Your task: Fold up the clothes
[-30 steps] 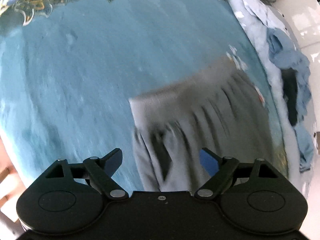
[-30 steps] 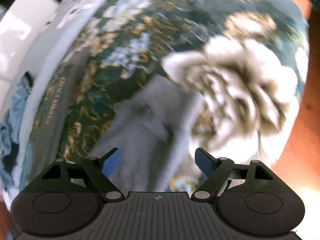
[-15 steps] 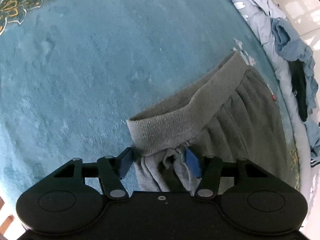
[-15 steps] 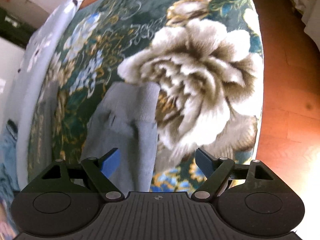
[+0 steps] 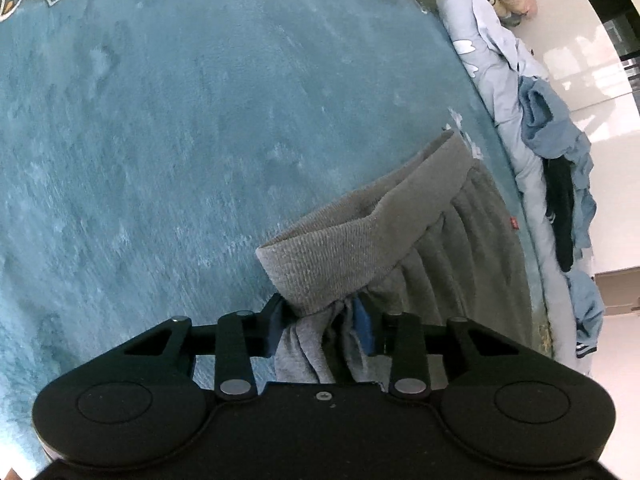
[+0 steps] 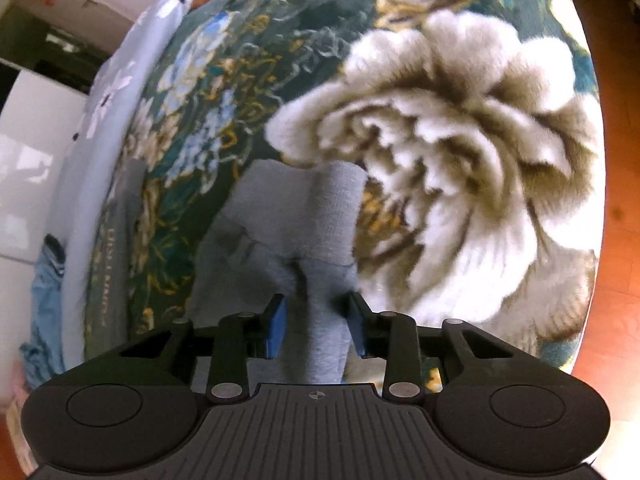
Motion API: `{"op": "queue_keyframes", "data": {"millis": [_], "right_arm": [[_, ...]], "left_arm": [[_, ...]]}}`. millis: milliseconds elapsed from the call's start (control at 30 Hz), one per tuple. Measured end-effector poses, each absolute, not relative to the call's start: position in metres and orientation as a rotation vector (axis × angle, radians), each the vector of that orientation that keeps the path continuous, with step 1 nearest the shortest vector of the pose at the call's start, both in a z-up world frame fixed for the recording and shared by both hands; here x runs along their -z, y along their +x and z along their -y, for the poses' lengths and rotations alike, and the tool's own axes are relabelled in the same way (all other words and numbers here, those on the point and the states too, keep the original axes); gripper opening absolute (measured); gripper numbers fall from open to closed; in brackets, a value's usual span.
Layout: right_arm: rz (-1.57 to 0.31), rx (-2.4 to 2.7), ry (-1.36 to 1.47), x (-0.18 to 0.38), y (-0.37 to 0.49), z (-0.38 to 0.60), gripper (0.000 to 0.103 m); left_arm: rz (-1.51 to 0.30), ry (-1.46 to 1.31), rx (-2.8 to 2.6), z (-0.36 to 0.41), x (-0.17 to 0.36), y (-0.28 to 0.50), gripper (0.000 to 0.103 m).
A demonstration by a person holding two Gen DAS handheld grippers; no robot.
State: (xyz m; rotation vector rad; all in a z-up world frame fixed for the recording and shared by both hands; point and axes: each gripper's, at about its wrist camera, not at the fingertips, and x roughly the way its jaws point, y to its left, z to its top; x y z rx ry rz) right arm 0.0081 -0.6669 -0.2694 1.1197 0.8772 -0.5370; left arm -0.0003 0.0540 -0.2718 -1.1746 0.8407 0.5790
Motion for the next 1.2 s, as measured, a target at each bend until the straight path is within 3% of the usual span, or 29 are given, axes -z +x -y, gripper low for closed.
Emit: {"op": "queue_keyframes", "data": {"millis": [133,200,300,333,367,467,533,767,1200], "right_arm": [[-0.843,0.520,1.205,0.280,0.001,0.668,0.031],[-0.835,0.520,1.229,0.281,-0.001,0.670,0.031],[-0.838,0.521,1.216,0.277,0.002,0.669,0.028],[-0.837,0.522,1.204,0.275,0.004,0.668,0.017],[-0.832,0.523,1.202,0.274,0.006,0.668,0.014],[-0.800,0.529,1.192,0.267,0.011,0.666,0.010],[-0.782,0.525,1.185,0.262,0.014,0.665,0.008],[-0.711,0.556,1.159,0.242,0.013,0.664,0.006],[-0.813,0.622,1.159,0.266,0.021,0.670,0.008]], "left_arm": [[-0.817,-1.212,-0.564,-0.054,0.276,-0.003,0.045],[-0.813,-1.214,-0.560,-0.054,0.276,-0.002,0.044],[-0.824,-1.178,-0.570,-0.052,0.273,0.003,0.039],[-0.820,-1.182,-0.576,-0.052,0.272,0.002,0.037],[-0.813,-1.192,-0.582,-0.052,0.271,0.001,0.032],[-0.788,-1.215,-0.598,-0.053,0.267,-0.003,0.019],[-0.762,-1.231,-0.604,-0.053,0.262,-0.007,0.017],[-0.718,-1.273,-0.615,-0.061,0.246,-0.014,0.016],[-0.785,-1.343,-0.625,-0.076,0.272,-0.014,0.021]]}}
